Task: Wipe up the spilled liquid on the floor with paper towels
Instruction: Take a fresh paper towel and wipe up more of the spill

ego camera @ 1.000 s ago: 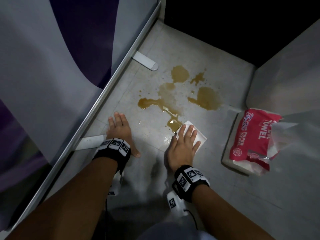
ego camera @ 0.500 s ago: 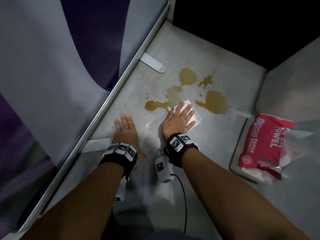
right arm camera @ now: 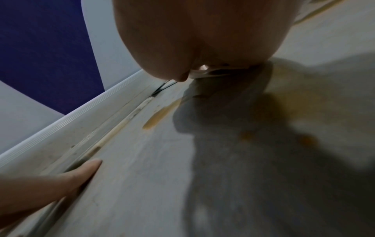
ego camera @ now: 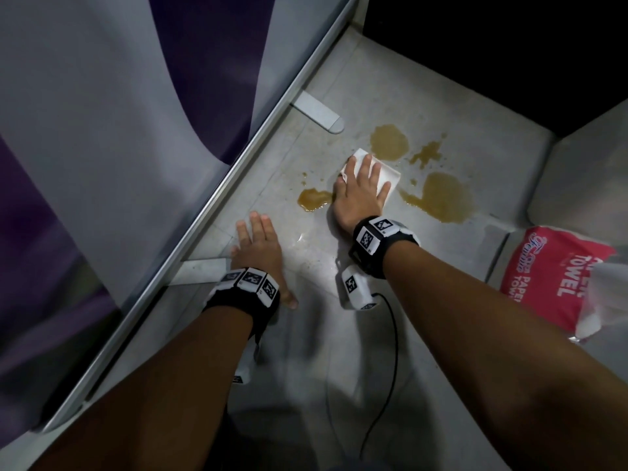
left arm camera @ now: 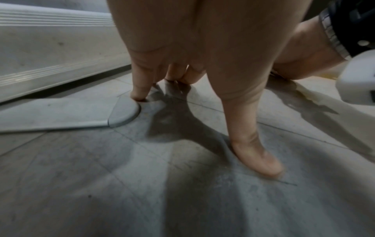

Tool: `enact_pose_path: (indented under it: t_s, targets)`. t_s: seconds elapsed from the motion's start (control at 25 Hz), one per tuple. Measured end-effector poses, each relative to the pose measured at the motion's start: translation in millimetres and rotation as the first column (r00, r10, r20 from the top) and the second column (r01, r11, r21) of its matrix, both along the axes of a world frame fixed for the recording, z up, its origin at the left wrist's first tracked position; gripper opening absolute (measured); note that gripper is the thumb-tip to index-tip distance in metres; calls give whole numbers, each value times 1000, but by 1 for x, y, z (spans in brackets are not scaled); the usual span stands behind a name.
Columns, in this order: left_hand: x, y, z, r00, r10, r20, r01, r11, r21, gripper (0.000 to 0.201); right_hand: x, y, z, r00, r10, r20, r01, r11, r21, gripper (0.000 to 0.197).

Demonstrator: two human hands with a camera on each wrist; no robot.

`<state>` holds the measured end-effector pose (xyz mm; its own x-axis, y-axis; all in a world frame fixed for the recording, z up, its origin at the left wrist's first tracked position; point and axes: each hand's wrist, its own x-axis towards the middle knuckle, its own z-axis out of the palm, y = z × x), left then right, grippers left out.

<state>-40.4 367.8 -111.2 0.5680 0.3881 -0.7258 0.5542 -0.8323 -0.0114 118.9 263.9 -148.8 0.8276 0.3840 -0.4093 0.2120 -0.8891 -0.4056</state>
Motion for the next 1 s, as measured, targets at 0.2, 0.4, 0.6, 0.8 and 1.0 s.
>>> enact_pose_path:
  t_s: [0.2,0.4,0.6,0.8,1.0]
  targets:
    - [1,-2,-1,1000,6,6,-6,1000,14,173,13,20,3,986,161,-30,-162,987,-3,56]
    - [1,-3,-2,1000,2,11,-3,1000,26,175,12,41,-1,967,255,-25,-256,967,-11,56]
    - [2,-3,-2,1000,15,16,-16,1000,16,173,7,48,-2,927,375,-6,-375,927,-15,56]
    - [1,-2,-1,1000,12,18,-12,1000,14,173,0,45,-4,861,509,22,-509,861,-16,57]
    - [2,-3,2,1000,10,12,-10,1000,10,174,-2,30,0,773,634,41,-633,774,-30,56]
